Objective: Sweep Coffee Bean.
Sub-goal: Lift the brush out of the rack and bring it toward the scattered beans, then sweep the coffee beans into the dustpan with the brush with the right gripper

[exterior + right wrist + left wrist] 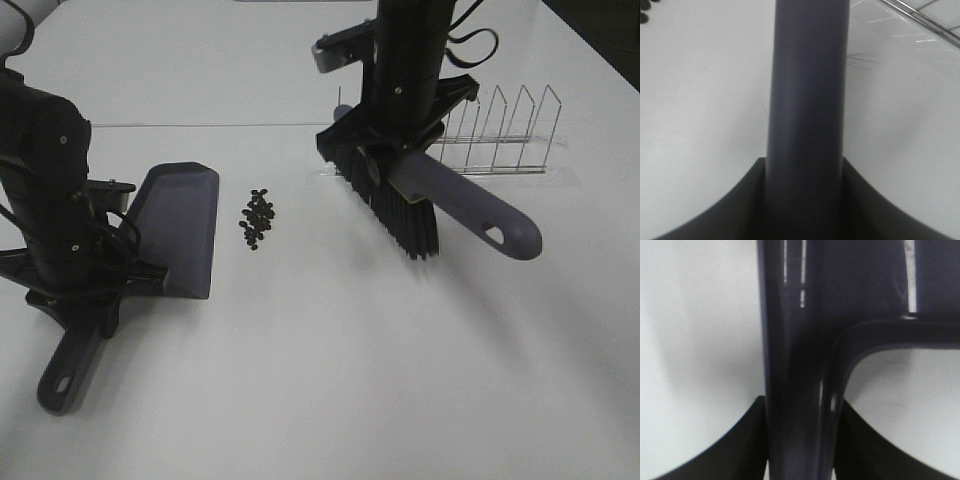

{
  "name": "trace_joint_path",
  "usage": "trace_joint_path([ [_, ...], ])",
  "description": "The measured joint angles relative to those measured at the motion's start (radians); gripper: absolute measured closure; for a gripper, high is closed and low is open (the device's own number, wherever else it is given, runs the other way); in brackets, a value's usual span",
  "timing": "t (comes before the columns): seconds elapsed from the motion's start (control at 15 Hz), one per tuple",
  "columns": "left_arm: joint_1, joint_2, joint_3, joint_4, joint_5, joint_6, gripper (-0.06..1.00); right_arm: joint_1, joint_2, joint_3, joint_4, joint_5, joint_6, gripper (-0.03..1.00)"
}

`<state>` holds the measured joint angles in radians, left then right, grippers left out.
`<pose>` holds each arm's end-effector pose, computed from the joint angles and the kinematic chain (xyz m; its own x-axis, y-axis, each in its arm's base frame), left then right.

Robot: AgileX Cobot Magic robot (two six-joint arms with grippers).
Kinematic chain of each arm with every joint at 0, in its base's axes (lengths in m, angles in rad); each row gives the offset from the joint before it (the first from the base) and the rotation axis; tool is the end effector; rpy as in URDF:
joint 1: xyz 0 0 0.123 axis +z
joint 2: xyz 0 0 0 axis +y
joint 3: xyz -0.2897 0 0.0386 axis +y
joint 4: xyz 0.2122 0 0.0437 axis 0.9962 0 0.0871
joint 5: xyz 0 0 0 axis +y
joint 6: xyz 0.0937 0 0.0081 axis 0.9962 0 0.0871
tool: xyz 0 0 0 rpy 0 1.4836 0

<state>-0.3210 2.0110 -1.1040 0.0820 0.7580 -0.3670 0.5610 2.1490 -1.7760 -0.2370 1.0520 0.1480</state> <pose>0.3081 -0.0969 0.1345 -0.9998 0.0141 -0.0120 0.0134 0.9984 0.0553 0.3713 0.2106 0.2185 -0.8348 -0.4913 -0.2484 -0.4551 0.8698 -0.1907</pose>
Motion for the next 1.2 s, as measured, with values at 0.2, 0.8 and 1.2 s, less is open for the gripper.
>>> trace_joint_path([
  [0.2, 0.000, 0.017, -0.010, -0.012, -0.008, 0.000, 0.60, 0.032, 0.074, 0.000, -0.108, -0.021, 0.000, 0.60],
  [0.8, 0.000, 0.018, -0.010, -0.013, -0.008, 0.001, 0.60, 0.149, 0.215, -0.143, -0.017, -0.094, -0.136, 0.60],
  [1.2, 0.000, 0.018, -0.010, -0.014, -0.008, 0.001, 0.60, 0.168, 0.252, -0.285, 0.317, -0.086, -0.268, 0.60],
])
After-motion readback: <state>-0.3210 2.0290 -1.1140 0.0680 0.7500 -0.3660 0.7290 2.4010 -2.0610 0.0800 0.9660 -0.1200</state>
